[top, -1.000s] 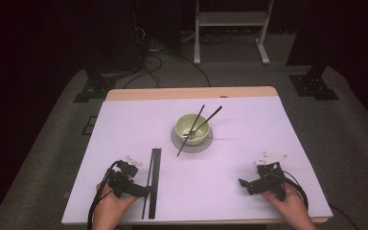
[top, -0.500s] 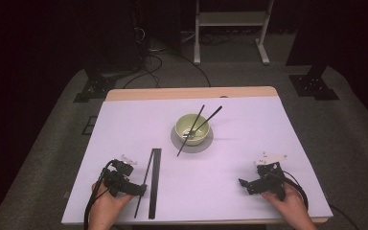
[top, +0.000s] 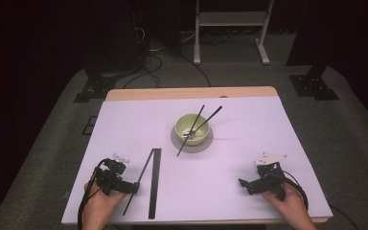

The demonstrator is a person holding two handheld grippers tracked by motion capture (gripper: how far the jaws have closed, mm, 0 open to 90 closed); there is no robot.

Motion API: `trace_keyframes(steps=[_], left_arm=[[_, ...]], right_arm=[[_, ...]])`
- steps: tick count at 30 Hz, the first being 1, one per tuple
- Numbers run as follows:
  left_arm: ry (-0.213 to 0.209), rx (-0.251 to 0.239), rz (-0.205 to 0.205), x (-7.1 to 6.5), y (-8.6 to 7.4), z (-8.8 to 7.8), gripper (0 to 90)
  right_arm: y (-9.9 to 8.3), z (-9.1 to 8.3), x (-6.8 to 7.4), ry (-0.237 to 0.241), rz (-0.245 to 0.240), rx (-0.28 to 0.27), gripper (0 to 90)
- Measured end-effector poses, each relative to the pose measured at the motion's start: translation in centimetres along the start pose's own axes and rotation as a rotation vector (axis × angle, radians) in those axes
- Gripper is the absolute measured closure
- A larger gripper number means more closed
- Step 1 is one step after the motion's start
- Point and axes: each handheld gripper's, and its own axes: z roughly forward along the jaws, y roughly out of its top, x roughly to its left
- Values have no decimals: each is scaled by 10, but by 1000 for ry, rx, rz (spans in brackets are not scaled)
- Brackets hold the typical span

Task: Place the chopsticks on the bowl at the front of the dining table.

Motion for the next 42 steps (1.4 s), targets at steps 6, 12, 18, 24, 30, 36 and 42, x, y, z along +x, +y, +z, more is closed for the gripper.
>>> trace_keyframes(steps=[6,12,18,24,30,36,42], left_arm=[[9,1,-13,6,-1,-1,0],[19,0,-33,16,-4,-3,0],[33,-7,-55,25,-7,-5,0],[40,-10,-68,32,-9,-6,0],[28,-29,-50,31,-8,-8,0],[7,-23,-26,28,-6,-7,0],[-15,-33,8,25,0,-8,0]], right_arm=[[0,0,0,0,0,0,0],[0,0,0,0,0,0,0],[0,0,0,0,0,0,0],[0,0,0,0,0,0,0],[0,0,0,0,0,0,0],[0,0,0,0,0,0,0],[0,0,0,0,0,0,0]])
